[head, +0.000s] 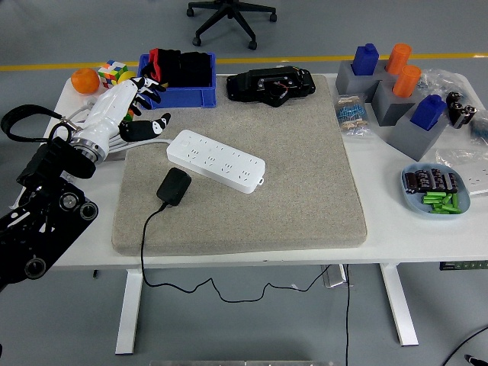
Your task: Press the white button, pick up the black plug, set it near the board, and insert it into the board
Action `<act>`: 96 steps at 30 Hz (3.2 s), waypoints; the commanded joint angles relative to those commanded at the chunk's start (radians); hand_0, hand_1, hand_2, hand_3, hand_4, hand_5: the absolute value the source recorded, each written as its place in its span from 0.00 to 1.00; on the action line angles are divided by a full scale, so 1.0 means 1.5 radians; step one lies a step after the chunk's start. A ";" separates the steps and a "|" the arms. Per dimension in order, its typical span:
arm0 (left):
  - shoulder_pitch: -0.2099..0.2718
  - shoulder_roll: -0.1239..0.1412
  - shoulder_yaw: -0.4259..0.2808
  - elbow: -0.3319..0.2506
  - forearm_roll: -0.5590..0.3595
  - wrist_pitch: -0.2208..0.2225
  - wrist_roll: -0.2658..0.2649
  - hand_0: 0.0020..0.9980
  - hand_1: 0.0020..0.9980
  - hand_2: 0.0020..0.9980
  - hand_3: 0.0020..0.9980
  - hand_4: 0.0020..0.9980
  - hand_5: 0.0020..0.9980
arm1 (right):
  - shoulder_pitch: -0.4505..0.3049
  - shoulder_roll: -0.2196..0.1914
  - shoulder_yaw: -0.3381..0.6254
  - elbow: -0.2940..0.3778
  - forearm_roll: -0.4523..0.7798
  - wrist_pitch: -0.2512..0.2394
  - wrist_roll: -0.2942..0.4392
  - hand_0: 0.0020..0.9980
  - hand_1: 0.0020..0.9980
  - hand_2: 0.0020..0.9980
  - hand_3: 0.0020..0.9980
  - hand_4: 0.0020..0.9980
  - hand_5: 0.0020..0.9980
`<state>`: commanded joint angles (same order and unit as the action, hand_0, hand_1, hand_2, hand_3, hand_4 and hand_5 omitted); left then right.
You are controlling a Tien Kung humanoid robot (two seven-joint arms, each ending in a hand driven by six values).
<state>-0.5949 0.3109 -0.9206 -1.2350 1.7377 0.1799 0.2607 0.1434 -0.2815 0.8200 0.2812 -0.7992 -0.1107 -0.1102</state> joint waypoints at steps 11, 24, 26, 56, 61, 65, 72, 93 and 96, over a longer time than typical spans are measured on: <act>-0.109 -0.039 0.122 0.123 -0.043 -0.059 0.066 0.00 0.02 0.11 0.73 0.00 0.00 | 0.001 0.000 -0.014 -0.001 0.006 0.001 -0.001 0.82 0.66 0.66 0.63 0.75 0.50; -0.193 -0.088 0.284 0.275 -0.023 -0.079 0.072 0.00 0.01 0.12 0.71 0.00 0.00 | -0.002 -0.001 -0.025 -0.003 0.013 0.001 -0.001 0.82 0.66 0.66 0.63 0.75 0.50; -0.194 -0.097 0.279 0.291 -0.004 -0.076 0.066 0.00 0.01 0.12 0.71 0.00 0.00 | -0.004 0.000 -0.025 -0.004 0.014 0.001 -0.001 0.82 0.66 0.65 0.63 0.75 0.50; -0.220 -0.131 0.344 0.385 0.012 -0.080 0.057 0.00 0.01 0.11 0.69 0.00 0.00 | -0.005 0.001 -0.032 -0.003 0.017 0.001 -0.002 0.82 0.66 0.65 0.64 0.75 0.50; -0.225 -0.137 0.358 0.401 0.008 -0.079 0.055 0.00 0.01 0.11 0.69 0.00 0.00 | -0.004 0.001 -0.035 -0.003 0.018 0.001 -0.002 0.82 0.66 0.65 0.64 0.75 0.50; -0.228 -0.141 0.365 0.411 0.008 -0.078 0.054 0.00 0.01 0.11 0.69 0.00 0.00 | -0.004 0.001 -0.036 -0.003 0.018 0.001 -0.002 0.82 0.66 0.65 0.64 0.75 0.50; -0.232 -0.144 0.360 0.422 0.011 -0.074 0.049 0.00 0.01 0.11 0.68 0.00 0.00 | -0.003 0.000 -0.035 -0.003 0.019 0.001 -0.002 0.82 0.66 0.65 0.64 0.75 0.50; -0.230 -0.147 0.366 0.438 0.005 -0.066 0.039 0.00 0.01 0.12 0.67 0.00 0.00 | -0.004 0.000 -0.037 -0.003 0.018 0.001 -0.002 0.82 0.66 0.65 0.64 0.75 0.50; -0.223 -0.140 0.328 0.416 0.039 -0.052 0.024 0.00 0.01 0.12 0.67 0.00 0.00 | -0.004 0.000 -0.034 -0.003 0.017 0.001 -0.002 0.82 0.66 0.65 0.64 0.75 0.50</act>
<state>-0.9290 0.1008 -0.4288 -0.6105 1.7956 0.1021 0.2970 0.1371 -0.2808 0.7689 0.2773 -0.7731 -0.1094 -0.1133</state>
